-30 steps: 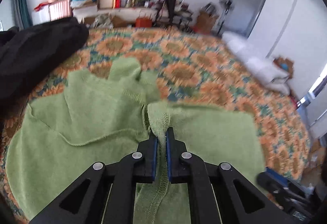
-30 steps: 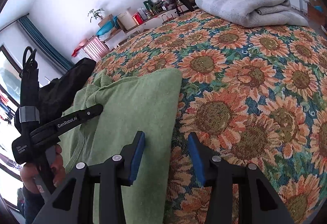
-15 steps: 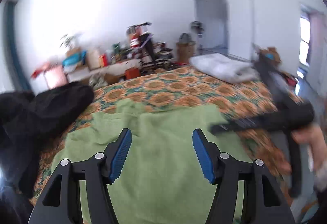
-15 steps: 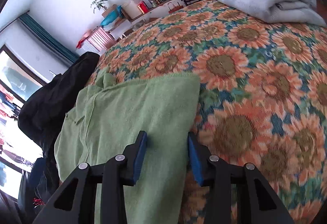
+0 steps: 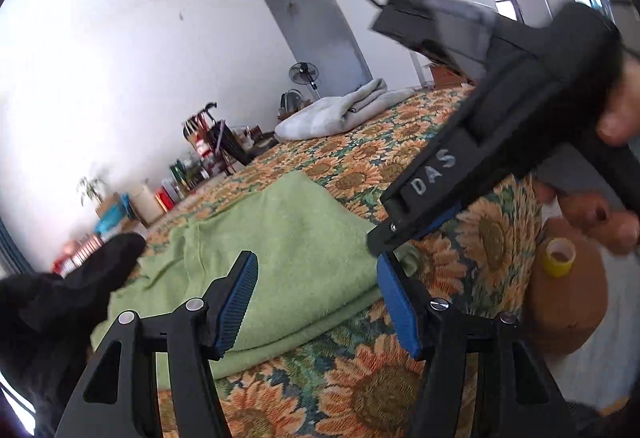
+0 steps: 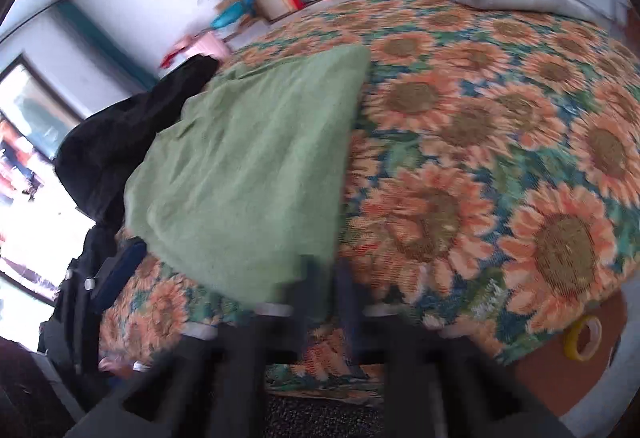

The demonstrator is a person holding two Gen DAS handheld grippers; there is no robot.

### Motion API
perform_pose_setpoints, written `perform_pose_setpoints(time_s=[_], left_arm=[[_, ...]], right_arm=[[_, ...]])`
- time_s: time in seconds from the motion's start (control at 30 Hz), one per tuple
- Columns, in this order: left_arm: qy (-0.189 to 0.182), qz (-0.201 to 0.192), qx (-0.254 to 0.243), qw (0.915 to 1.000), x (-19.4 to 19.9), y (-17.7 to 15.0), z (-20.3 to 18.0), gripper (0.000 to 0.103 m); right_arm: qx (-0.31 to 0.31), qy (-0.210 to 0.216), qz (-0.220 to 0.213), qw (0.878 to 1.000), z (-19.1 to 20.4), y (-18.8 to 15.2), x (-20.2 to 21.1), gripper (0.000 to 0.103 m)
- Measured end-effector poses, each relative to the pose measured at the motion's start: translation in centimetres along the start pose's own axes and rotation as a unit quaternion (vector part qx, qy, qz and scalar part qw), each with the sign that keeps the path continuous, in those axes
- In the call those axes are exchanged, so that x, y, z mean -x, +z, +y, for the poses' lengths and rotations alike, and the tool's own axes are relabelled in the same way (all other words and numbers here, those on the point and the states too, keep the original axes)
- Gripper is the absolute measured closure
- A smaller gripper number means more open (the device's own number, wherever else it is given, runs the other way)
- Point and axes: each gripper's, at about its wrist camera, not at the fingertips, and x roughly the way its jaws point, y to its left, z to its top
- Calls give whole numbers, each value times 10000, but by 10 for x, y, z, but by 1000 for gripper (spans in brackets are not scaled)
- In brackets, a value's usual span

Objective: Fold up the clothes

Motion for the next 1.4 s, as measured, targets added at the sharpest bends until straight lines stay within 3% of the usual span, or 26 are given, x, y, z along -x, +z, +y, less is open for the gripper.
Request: perform_pose_setpoints(time_s=[0.13, 0.2, 0.37, 0.5, 0.53, 0.57, 0.6, 0.63, 0.8, 0.9, 0.97, 1.13, 1.3, 1.33, 1.37, 1.4], left_arm=[[390, 3, -645, 9972, -2, -3, -25, 40], [390, -38, -829, 9958, -6, 0, -38, 40], [295, 48, -745, 9968, -24, 14, -38, 40], [290, 413, -881, 9948, -51, 17, -38, 40], [315, 451, -887, 9945, -56, 18, -38, 51], [423, 475, -807, 9947, -58, 18, -36, 84], [538, 498, -720, 9947, -60, 18, -34, 96], [491, 557, -576, 9956, -62, 17, -30, 96], [183, 644, 527, 9964, -56, 23, -4, 96], [69, 552, 1436, 9881, -48, 28, 27, 96], [73, 467, 1848, 9816, -43, 30, 44, 96], [219, 302, 2088, 9773, -26, 32, 60, 96], [289, 283, 2117, 9765, -23, 26, 71, 96], [292, 288, 2150, 9757, -22, 25, 73, 96], [297, 292, 2182, 9750, -21, 25, 74, 96], [303, 296, 2213, 9743, -21, 25, 76, 96]], right_arm=[[129, 440, -182, 9988, 8, 9, 11, 99], [116, 695, -252, 9972, 10, 15, 16, 99], [208, 795, -347, 9960, 10, 31, 20, 99], [305, 710, -337, 9964, 9, 32, 21, 98], [312, 704, -369, 9963, 7, 31, 23, 94], [195, 757, -496, 9957, 0, 33, 26, 91], [-52, 806, -656, 9946, -12, 36, 28, 71], [-319, 877, -772, 9926, -23, 40, 28, 53], [-1102, 1374, -338, 9838, -51, 64, -9, 53], [-1200, 1509, -217, 9810, -46, 76, -27, 52], [-1214, 1494, -154, 9812, -41, 85, -38, 45], [-1353, 1621, 107, 9774, -35, 102, -70, 45], [-1634, 1630, -66, 9730, -41, 113, -85, 45], [-1644, 1696, -143, 9716, -40, 114, -80, 49], [-1560, 1694, -350, 9725, -33, 113, -63, 62], [-1476, 1692, -558, 9729, -27, 112, -45, 86]])
